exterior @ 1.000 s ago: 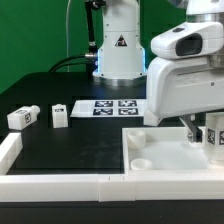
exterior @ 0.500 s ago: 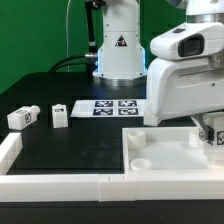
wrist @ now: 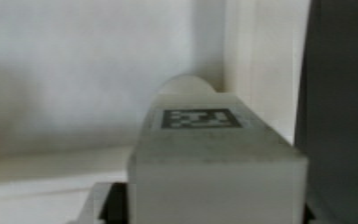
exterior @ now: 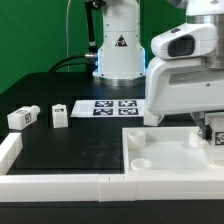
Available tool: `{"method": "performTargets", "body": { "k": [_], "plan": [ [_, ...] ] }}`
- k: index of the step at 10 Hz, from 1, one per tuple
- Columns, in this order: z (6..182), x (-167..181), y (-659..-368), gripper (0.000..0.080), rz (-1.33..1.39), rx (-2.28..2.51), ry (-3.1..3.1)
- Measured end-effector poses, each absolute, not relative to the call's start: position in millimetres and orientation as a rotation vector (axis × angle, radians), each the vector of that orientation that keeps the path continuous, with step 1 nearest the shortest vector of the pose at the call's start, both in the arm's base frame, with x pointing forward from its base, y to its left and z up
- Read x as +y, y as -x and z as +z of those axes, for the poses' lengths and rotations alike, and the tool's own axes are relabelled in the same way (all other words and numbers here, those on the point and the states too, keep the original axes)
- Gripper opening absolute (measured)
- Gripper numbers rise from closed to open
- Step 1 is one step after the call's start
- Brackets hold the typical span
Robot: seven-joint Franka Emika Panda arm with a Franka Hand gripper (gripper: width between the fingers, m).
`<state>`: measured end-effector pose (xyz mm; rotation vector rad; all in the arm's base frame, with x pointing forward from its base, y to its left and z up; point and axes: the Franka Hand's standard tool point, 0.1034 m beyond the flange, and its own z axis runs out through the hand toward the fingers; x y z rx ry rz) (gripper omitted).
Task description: Assemble one leg
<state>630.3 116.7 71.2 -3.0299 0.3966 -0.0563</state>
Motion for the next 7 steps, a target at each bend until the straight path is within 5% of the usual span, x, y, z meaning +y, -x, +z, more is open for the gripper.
{"method": "performTargets", "body": {
  "k": [7],
  "plan": [
    [68.6, 111.0, -629.2, 0.0291, 0.021, 1.614, 2.578]
  ]
}}
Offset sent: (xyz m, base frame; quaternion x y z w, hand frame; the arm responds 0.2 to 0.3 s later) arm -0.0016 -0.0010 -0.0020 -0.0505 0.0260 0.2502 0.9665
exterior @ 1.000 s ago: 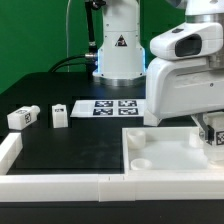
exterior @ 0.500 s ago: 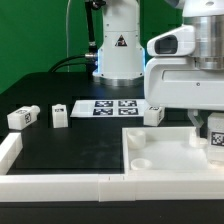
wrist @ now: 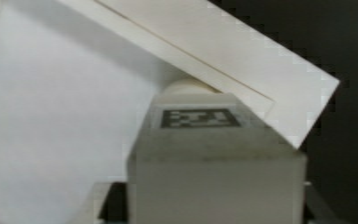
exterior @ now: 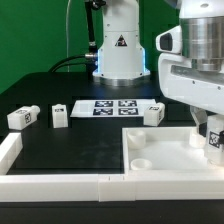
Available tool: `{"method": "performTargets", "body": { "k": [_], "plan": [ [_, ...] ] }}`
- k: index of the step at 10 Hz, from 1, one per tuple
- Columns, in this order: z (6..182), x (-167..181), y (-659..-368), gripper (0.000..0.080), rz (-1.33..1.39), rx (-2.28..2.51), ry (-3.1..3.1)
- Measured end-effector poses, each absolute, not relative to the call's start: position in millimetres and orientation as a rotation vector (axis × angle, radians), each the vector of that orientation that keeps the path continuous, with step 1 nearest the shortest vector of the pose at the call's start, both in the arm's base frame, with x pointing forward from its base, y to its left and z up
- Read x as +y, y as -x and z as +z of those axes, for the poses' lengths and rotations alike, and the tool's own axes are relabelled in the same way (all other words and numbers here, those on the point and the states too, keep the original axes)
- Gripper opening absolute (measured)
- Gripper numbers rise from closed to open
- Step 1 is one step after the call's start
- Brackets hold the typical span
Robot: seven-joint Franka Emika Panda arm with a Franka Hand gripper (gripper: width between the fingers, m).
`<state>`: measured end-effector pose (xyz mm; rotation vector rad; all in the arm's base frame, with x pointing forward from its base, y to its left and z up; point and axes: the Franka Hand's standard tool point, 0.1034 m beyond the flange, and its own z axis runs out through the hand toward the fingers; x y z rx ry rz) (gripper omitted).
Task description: Assemble one leg
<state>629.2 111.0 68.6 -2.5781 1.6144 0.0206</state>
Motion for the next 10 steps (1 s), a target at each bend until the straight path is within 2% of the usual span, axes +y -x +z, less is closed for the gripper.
{"method": "performTargets", "body": {
  "k": [2, 3, 4, 5, 6, 10],
  "plan": [
    [68.7, 110.7, -629.1, 0.0291, 0.019, 1.623, 2.572],
    [68.4, 110.8, -629.0, 0.0389, 0.016, 1.571, 2.604],
    [68.5, 111.9, -628.8, 0.0560, 0.016, 1.571, 2.604],
    [70.0, 115.8, -628.9, 0.0560, 0.010, 1.473, 2.662],
    [71.6, 118.3, -629.5, 0.0629, 0.004, 1.230, 2.783],
    [67.0, 110.0, -627.1, 0.0649, -0.044, 0.376, 3.033]
  ]
}}
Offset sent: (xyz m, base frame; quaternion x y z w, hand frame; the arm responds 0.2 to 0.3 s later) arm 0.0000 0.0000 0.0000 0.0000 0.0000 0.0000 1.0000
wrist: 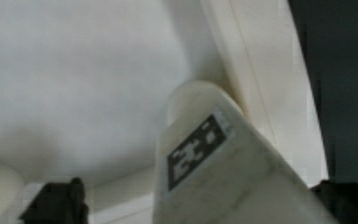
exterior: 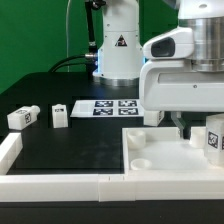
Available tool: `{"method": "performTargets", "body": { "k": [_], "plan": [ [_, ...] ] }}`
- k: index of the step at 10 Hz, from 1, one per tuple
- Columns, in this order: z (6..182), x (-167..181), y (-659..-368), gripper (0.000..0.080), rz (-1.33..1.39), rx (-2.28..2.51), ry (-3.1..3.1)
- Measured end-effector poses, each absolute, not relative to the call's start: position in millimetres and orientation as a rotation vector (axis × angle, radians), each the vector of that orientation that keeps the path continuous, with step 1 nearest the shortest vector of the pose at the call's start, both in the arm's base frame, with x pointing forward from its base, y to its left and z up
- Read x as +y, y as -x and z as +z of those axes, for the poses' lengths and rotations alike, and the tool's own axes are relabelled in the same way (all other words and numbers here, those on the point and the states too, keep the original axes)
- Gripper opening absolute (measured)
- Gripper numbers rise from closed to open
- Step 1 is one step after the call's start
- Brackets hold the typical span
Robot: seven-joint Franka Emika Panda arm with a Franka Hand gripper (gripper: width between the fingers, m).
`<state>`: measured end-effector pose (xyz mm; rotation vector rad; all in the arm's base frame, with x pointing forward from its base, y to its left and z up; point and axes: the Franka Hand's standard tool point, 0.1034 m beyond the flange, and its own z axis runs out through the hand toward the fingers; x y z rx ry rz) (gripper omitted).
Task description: Assemble one leg
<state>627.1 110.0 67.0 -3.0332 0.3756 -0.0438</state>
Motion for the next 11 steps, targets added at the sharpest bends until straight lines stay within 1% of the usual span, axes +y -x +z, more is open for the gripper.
{"method": "performTargets", "body": {
  "k": [1, 4, 5, 6, 7, 8, 9, 10, 11],
  "plan": [
    [66.7, 110.0, -626.7, 0.0649, -0.055, 0.098, 3.070],
    [65.9, 109.5, -623.8, 0.0649, -0.037, -0.417, 3.088],
    [66.3, 108.4, -624.4, 0.0649, -0.040, -0.476, 3.080],
    [66.0, 108.2, -624.2, 0.0619, -0.040, -0.475, 3.081],
    [66.0, 108.2, -624.2, 0.0472, -0.040, -0.472, 3.081],
    [66.0, 108.2, -624.2, 0.0472, -0.040, -0.472, 3.081],
    [65.8, 108.1, -624.0, 0.0322, -0.039, -0.471, 3.081],
    [65.7, 107.9, -624.0, 0.0284, -0.038, -0.458, 3.083],
    [65.7, 108.1, -623.9, 0.0284, -0.038, -0.390, 3.091]
  ]
}}
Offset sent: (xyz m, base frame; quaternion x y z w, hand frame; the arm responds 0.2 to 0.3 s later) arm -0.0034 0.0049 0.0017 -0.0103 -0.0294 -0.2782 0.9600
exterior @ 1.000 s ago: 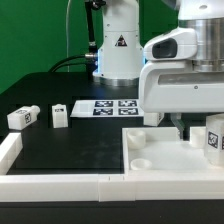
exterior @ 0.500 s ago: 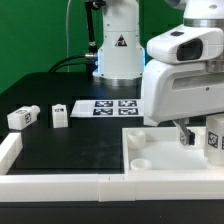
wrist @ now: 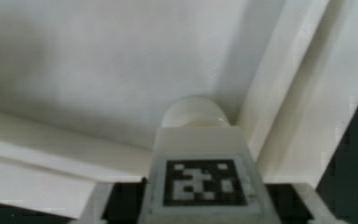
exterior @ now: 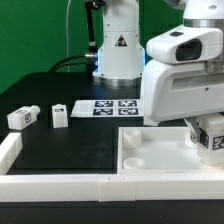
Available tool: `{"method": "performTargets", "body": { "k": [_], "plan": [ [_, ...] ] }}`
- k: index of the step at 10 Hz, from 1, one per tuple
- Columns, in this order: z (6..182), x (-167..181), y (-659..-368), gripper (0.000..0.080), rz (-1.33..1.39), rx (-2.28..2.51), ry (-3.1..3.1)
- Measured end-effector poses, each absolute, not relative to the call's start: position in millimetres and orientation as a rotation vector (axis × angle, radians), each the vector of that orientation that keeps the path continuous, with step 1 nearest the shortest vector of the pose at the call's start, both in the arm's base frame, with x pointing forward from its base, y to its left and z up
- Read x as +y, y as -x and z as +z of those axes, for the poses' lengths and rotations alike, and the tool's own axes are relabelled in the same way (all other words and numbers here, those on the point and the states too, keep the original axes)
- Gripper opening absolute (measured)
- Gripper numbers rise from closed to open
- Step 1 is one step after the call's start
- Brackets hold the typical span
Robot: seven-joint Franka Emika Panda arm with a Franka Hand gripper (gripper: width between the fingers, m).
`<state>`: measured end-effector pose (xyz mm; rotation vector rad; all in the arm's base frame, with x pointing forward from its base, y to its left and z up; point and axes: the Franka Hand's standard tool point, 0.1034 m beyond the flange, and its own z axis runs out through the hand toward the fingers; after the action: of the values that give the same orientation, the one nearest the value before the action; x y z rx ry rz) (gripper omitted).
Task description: Assemble one leg
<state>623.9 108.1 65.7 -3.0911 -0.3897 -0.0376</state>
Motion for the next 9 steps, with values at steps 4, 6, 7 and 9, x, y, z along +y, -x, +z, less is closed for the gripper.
{"method": "performTargets", "body": {
  "k": [4, 6, 7, 9],
  "plan": [
    [65.1, 109, -624, 0.0284, -0.036, 0.269, 3.089],
    [64.3, 114, -623, 0.0284, -0.029, 0.757, 3.001],
    [62.6, 117, -622, 0.0284, -0.019, 0.980, 2.935],
    [62.5, 120, -622, 0.0284, 0.000, 1.338, 2.775]
  ]
}}
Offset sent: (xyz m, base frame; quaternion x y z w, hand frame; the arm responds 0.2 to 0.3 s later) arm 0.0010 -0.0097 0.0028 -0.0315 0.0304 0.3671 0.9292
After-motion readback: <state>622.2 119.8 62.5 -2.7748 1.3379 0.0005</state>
